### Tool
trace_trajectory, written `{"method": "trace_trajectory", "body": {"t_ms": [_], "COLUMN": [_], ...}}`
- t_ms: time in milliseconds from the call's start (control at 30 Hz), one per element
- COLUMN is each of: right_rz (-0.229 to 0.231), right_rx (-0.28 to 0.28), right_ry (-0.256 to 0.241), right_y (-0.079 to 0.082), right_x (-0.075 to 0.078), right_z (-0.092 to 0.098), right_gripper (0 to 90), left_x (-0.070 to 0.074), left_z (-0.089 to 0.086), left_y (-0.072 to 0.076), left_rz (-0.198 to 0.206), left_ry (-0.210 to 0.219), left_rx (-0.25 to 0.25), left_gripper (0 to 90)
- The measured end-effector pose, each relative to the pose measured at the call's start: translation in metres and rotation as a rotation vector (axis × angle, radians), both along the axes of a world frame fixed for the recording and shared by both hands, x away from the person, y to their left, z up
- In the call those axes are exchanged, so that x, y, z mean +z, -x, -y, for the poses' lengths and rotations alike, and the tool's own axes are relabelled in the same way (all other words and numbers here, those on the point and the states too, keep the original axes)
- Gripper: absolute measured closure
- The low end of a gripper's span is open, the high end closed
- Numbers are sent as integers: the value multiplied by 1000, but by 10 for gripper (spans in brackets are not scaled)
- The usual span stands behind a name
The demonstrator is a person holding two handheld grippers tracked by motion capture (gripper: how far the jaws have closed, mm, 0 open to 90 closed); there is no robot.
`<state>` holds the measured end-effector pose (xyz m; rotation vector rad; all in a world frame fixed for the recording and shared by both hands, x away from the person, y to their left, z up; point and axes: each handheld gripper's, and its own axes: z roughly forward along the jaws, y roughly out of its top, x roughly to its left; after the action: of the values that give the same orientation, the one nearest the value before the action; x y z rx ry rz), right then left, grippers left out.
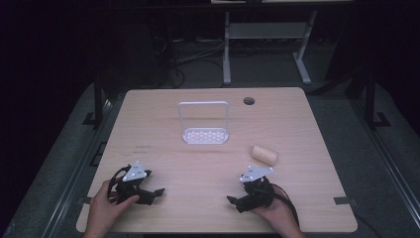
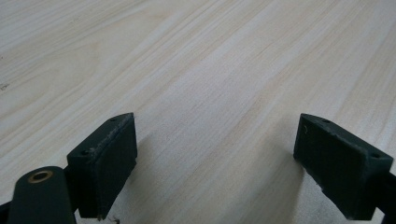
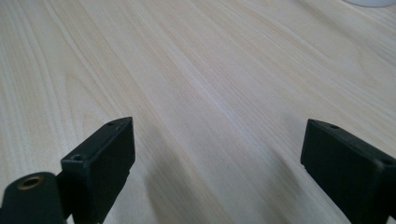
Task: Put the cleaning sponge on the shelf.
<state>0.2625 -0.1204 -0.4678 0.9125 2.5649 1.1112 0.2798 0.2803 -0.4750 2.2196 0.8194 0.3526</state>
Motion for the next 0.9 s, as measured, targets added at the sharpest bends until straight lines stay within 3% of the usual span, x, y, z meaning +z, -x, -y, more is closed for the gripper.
{"method": "trace_trajectory", "body": {"t_ms": [900], "right_rz": [2], "right_rx": [-53], "right_ry": [8], "right_y": [0], "right_x": [7], "right_z": [38], "right_gripper": [99], "left_x": [0], "left_z": [0], "left_y": [0], "left_rz": [0], "left_ry": [0], "left_rx": [0], "left_gripper": [129]}}
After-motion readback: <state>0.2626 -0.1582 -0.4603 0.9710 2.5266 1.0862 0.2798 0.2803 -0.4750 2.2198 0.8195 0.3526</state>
